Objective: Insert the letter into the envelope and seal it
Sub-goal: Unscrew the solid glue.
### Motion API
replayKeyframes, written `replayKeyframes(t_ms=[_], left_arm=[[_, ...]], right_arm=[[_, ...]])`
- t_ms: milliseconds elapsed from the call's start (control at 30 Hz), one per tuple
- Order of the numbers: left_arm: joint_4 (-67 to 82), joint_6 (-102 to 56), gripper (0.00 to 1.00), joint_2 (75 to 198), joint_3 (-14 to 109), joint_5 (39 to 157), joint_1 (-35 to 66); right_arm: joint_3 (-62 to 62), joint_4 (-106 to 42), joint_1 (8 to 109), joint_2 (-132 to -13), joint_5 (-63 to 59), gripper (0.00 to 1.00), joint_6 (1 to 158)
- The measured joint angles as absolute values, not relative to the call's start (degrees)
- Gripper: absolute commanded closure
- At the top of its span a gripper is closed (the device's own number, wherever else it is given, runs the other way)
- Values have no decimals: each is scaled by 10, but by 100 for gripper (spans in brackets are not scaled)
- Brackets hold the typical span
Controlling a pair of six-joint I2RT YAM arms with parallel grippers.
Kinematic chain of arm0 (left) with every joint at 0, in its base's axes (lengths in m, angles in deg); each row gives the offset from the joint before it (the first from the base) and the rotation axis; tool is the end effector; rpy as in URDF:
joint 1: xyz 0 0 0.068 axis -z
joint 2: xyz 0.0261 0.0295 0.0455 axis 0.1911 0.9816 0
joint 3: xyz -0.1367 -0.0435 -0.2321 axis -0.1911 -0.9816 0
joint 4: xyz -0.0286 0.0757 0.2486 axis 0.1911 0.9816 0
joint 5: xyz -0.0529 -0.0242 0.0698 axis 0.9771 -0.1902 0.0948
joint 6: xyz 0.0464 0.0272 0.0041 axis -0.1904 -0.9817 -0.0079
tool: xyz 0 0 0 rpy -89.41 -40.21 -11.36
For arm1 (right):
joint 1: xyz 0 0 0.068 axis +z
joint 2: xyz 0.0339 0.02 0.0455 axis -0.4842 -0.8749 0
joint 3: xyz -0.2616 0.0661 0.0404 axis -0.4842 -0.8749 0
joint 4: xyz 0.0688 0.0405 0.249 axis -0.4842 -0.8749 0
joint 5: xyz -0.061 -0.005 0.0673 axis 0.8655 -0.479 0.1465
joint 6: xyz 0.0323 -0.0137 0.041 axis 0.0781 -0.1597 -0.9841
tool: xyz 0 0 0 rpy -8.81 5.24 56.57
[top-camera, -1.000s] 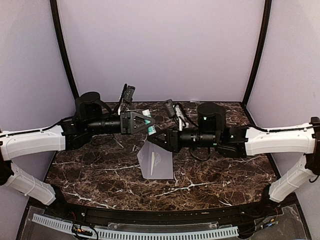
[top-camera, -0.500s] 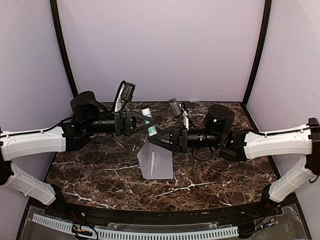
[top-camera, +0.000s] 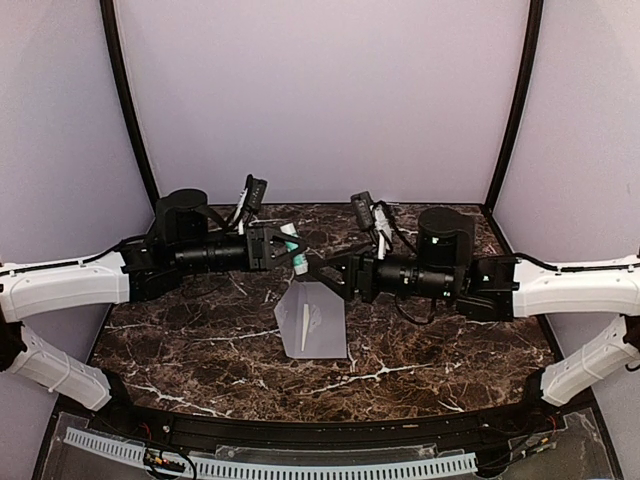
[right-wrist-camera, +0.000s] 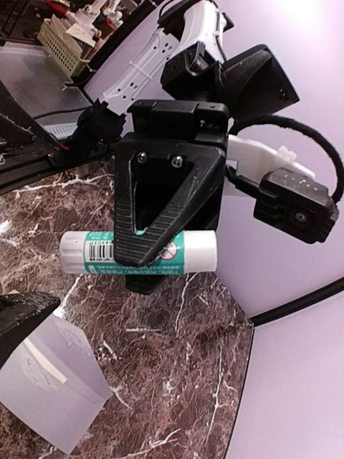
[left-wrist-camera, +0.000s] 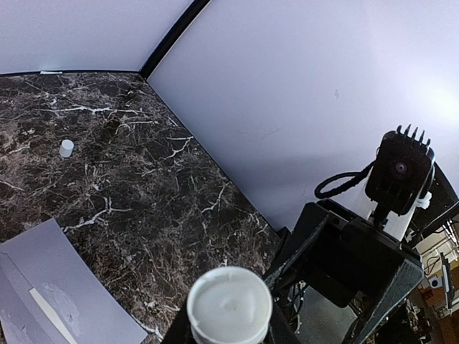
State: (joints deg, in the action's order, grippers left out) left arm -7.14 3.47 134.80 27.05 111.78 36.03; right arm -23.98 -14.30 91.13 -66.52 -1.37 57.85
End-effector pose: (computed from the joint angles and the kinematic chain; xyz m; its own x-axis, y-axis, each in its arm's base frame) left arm 0.1948 -0.2288 0.3214 -0.6265 -0.1678 -0.7611 0.6958 0.3197 -0.6432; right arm 0.1410 0.2766 0.3140 -0.4923 0.0820 -0.8666 -0.7973 0.3569 0.4867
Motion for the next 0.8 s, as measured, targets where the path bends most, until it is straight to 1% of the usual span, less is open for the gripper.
replayKeyframes(t_ms=[100,467,800], left_arm=[[-64,39,100,1348,271,1107,360],[-62,53,100,1348,271,1099,360],[-62,56,100,1348,271,1100,360]], right_arm=[[-216,-184,923,-679,16,39,598],[-136,-237,947,-748,76,56,625],[-108,-265,954,-779,104,68,634]])
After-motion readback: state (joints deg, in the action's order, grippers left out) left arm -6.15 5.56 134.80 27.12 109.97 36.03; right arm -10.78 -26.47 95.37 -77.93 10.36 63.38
